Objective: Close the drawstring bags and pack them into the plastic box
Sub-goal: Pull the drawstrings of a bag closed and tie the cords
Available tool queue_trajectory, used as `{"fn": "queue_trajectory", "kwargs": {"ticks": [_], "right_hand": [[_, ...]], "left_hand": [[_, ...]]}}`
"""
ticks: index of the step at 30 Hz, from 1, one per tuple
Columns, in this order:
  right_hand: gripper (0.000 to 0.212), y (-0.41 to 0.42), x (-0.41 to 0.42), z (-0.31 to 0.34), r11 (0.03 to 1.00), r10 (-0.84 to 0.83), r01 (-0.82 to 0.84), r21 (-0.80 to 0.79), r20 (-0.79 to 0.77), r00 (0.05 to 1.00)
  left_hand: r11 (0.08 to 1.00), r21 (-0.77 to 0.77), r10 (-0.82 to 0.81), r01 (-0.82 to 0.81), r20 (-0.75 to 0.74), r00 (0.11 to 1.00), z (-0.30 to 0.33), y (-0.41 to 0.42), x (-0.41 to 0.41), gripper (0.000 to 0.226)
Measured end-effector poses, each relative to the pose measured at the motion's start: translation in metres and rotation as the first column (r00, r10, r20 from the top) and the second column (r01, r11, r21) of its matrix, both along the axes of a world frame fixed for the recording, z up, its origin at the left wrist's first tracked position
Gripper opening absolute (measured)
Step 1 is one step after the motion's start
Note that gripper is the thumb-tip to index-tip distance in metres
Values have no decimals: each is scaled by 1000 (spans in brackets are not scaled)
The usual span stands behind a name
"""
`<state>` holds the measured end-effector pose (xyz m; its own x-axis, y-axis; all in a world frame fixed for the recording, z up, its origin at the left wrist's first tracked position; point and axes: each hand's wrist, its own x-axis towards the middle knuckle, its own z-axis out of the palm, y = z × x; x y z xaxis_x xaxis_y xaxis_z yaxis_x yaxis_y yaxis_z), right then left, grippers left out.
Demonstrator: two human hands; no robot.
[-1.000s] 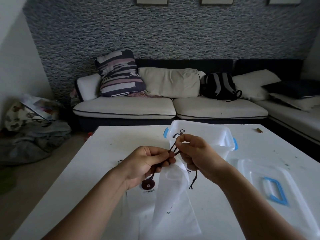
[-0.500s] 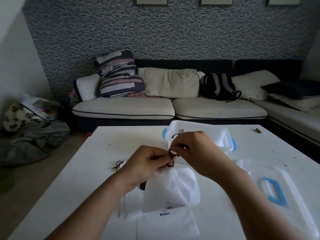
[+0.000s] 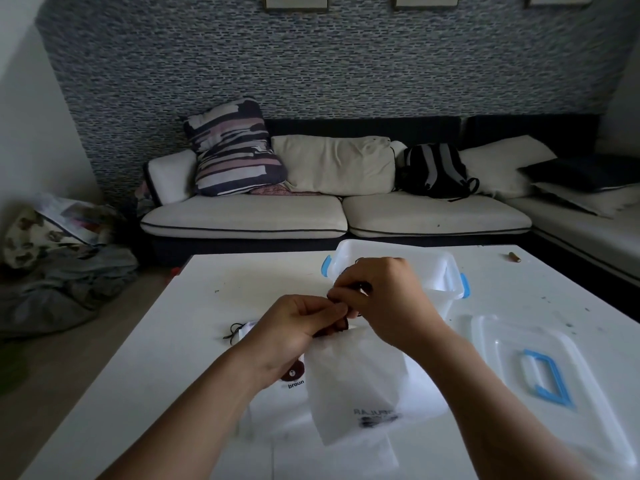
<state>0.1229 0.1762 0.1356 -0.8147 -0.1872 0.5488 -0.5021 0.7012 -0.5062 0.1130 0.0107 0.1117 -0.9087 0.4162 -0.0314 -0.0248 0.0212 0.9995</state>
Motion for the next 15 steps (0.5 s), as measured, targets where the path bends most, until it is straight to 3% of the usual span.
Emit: {"fn": "queue_trajectory", "kwargs": {"ticks": [2, 5, 9, 12, 15], "right_hand": [[10, 2, 1, 2, 991, 50, -36, -126, 106, 993], [14, 10, 3, 8, 975, 25, 8, -224, 148, 989], [6, 20, 4, 9, 971, -65, 105, -214, 184, 981], [5, 18, 3, 5, 979, -76, 115, -169, 221, 972], [10, 10, 3, 2, 983, -46, 87, -159, 247, 968]], "left_hand": [[996, 57, 61, -66, 82, 995, -1, 1, -2, 22], [978, 123, 153, -171, 147, 977, 2, 1, -5, 16], [936, 202, 252, -287, 182, 950, 3, -1, -10, 23], [932, 189, 293, -310, 115, 949, 2, 0, -10, 26], [944, 65, 329, -325, -76, 941, -2, 2, -7, 27]]}}
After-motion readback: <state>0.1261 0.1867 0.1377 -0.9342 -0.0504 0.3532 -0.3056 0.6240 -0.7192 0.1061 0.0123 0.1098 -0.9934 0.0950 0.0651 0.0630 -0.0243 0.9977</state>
